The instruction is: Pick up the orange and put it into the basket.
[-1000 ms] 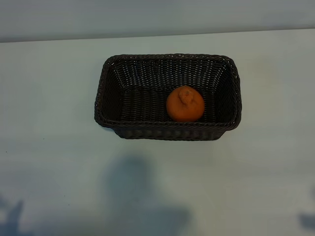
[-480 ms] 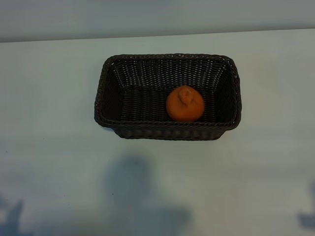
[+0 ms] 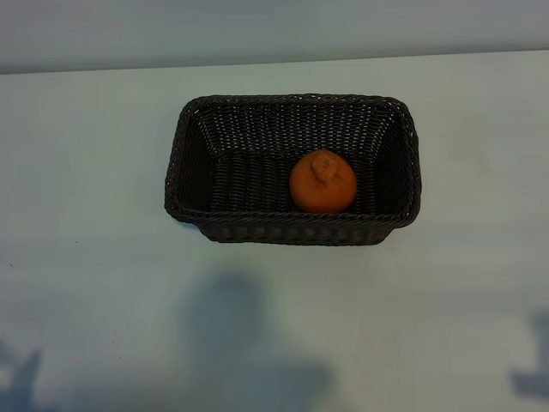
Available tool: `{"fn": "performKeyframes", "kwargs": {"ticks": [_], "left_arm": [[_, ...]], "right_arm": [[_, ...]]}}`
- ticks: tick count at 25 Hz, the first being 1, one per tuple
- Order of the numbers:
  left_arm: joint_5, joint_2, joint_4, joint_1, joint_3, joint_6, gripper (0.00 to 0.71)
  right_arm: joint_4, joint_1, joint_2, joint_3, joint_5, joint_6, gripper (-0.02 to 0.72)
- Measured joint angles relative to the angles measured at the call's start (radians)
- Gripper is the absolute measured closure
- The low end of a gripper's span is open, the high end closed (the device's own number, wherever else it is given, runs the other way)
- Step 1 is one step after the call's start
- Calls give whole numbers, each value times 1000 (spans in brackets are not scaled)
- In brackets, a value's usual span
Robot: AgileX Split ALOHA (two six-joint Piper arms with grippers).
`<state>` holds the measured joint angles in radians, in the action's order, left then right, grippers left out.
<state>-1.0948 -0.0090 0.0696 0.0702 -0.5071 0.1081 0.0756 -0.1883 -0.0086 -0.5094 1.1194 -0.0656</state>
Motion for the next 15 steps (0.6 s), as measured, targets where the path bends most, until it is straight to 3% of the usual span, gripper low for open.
{"fn": "performKeyframes", "kwargs": {"ticks": [4, 15], "left_arm": [[0, 0, 0, 0, 0, 0, 117], [0, 0, 1, 0, 0, 0, 117]], "right_arm": [[24, 0, 0, 21, -37, -2, 137], [24, 0, 0, 21, -46, 0, 138]]}}
